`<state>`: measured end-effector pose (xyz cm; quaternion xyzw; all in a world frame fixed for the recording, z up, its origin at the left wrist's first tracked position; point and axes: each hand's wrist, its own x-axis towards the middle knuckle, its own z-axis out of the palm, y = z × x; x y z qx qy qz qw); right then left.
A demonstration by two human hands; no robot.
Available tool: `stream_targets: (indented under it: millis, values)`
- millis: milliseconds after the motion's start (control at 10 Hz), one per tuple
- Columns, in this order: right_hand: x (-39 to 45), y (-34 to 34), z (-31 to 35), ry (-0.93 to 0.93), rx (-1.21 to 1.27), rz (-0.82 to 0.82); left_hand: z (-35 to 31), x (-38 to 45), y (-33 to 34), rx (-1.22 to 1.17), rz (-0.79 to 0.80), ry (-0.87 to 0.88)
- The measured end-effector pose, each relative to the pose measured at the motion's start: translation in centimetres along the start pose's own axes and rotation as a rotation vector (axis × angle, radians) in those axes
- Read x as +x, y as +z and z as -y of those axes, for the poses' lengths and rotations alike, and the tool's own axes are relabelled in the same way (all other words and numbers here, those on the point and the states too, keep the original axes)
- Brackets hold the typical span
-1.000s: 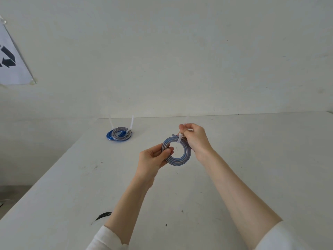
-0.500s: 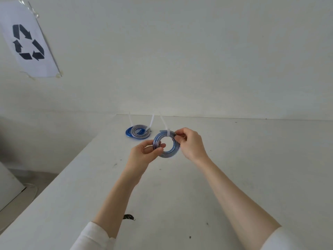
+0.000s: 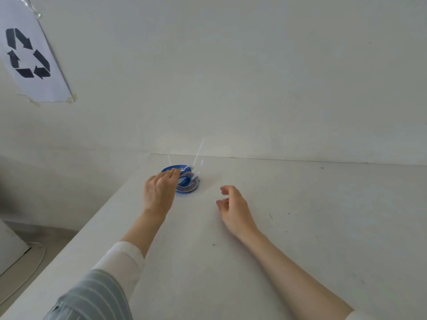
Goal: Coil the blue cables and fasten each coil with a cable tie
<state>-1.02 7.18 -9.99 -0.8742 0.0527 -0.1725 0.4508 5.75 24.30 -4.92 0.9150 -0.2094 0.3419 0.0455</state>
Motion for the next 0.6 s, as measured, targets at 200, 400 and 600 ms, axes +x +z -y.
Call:
stream_targets:
  millis: [200, 400, 600]
  values:
    - [0.2, 0.1, -1.0, 0.021, 0.038, -0.049, -0.9, -1.0, 3.6, -0.008, 0.147, 0.045]
    - [0.1, -0.2, -0.7, 0.058, 0.064, -0.035, -0.7, -1.0, 4.7, -0.047, 0.233, -0.009]
    - [0.2, -4.7, 2.2, 0.142, 0.209, -0.077, -2.0, -1.4, 4.1, -0.101, 0.227, -0.071]
